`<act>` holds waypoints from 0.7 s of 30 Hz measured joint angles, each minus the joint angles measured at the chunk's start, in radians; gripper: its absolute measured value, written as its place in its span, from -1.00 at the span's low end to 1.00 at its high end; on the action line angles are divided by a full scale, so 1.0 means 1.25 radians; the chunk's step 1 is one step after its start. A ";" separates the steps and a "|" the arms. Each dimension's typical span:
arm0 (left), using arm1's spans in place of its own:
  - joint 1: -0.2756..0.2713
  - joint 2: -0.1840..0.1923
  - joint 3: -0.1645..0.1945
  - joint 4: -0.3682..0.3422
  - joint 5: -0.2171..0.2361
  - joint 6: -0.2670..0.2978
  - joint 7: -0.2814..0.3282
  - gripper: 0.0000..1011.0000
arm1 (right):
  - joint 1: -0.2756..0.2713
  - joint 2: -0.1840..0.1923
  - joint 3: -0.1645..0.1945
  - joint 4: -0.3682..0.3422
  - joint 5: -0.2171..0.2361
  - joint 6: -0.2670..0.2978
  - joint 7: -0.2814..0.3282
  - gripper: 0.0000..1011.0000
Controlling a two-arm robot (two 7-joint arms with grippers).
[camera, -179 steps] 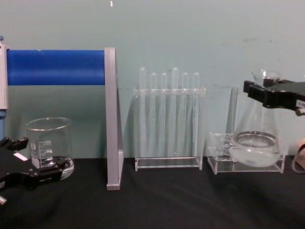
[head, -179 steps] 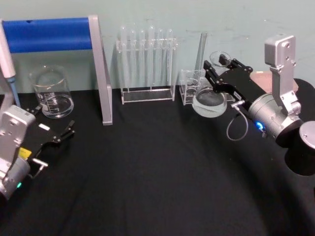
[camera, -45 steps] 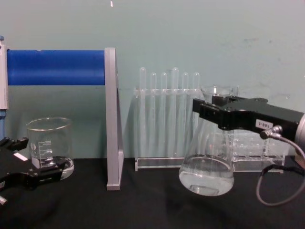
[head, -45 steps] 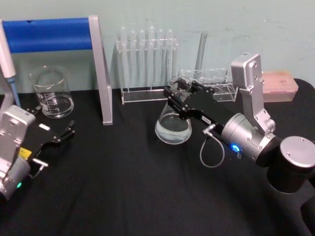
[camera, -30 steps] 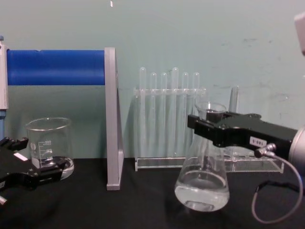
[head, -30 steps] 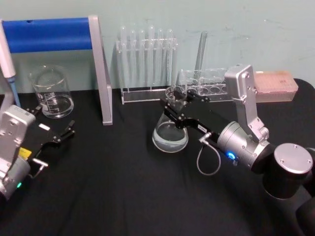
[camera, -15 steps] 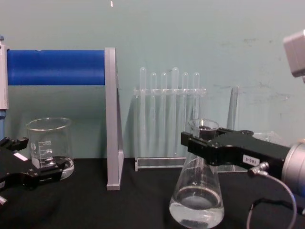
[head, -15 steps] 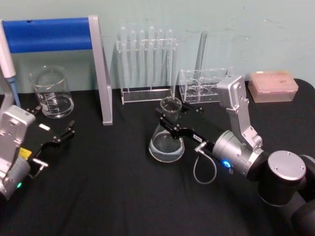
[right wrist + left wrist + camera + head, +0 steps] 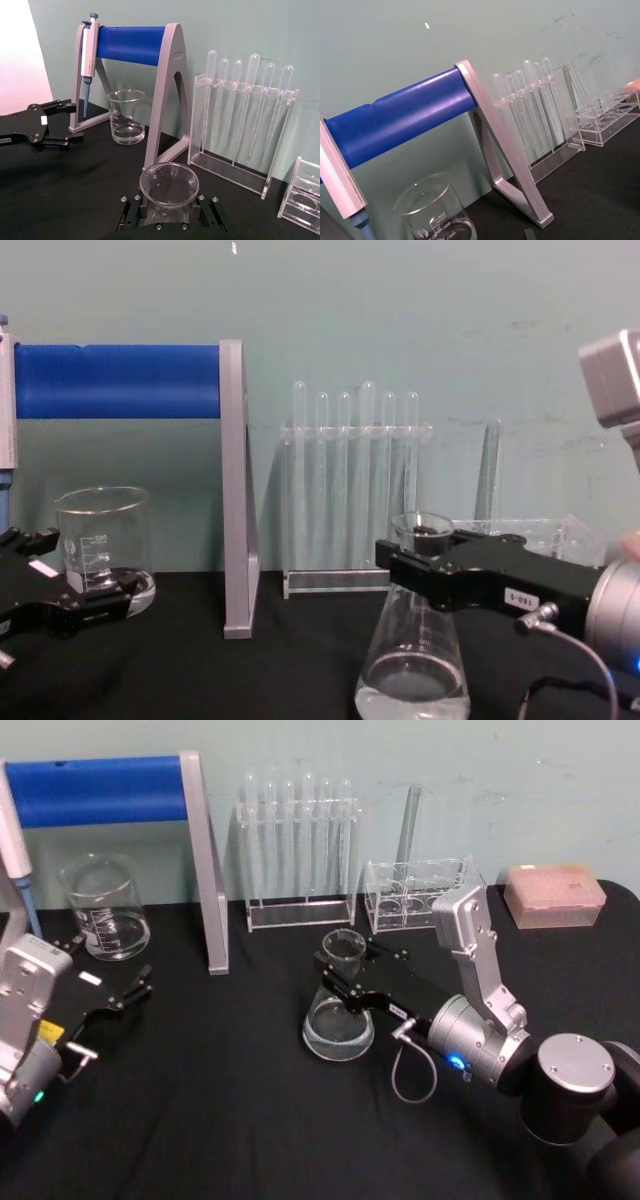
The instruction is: Grasp the erlenmeyer flask with one hand, shake it three times, then place it back.
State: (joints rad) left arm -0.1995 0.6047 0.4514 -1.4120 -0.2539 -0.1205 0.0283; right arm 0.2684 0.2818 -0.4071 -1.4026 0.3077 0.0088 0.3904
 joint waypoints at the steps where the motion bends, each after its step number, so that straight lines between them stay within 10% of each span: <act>1: 0.000 0.000 0.000 0.000 0.000 0.000 0.000 0.98 | 0.000 0.000 -0.001 0.001 -0.001 0.001 0.000 -0.11; 21: 0.000 0.000 0.000 0.000 0.000 0.000 0.000 0.98 | -0.005 -0.002 -0.001 0.007 -0.010 0.008 -0.003 -0.11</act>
State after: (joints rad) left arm -0.1995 0.6047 0.4514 -1.4120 -0.2539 -0.1205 0.0283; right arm 0.2621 0.2795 -0.4088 -1.3933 0.2951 0.0192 0.3862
